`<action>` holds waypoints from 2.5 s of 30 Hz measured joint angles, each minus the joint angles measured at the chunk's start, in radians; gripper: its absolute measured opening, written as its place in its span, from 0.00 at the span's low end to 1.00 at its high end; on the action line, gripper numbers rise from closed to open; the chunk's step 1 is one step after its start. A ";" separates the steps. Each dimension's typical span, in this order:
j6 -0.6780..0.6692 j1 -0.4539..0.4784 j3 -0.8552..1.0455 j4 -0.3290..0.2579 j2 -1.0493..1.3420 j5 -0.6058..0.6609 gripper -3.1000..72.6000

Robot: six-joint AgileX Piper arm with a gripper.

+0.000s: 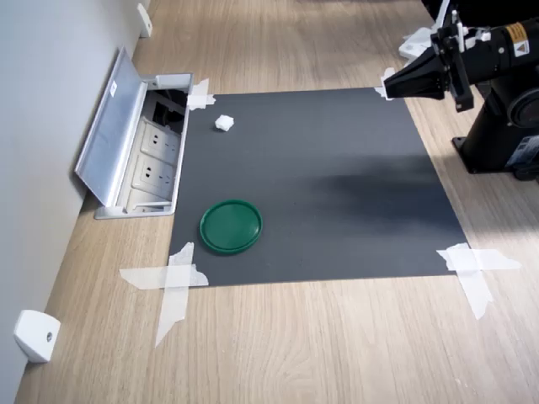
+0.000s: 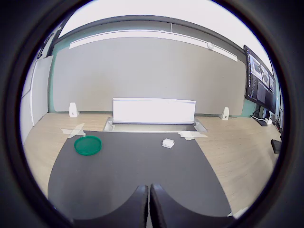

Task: Grasp a white terminal and put it on the green lid.

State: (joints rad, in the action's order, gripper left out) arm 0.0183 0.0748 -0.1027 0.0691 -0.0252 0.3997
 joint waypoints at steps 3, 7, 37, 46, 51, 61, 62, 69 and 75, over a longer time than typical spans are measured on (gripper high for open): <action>0.000 0.000 -0.054 0.046 -0.095 0.004 0.03; 0.000 0.000 -0.131 0.092 -0.248 0.005 0.03; 0.018 0.000 -0.947 0.137 -1.145 0.466 0.03; -0.146 0.032 -1.098 -0.020 -1.251 0.548 0.03; -0.195 0.145 -1.135 -0.120 -1.272 0.560 0.03; -0.591 0.280 -1.211 -0.136 -1.388 0.664 0.03; -0.646 0.280 -1.221 -0.135 -1.402 0.680 0.04; -0.858 0.280 -1.307 -0.124 -1.503 0.751 0.30; -0.872 0.280 -1.403 -0.119 -1.582 0.758 0.76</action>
State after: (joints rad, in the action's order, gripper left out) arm -0.8540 0.3549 -1.5058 -0.0500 -1.6074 1.1581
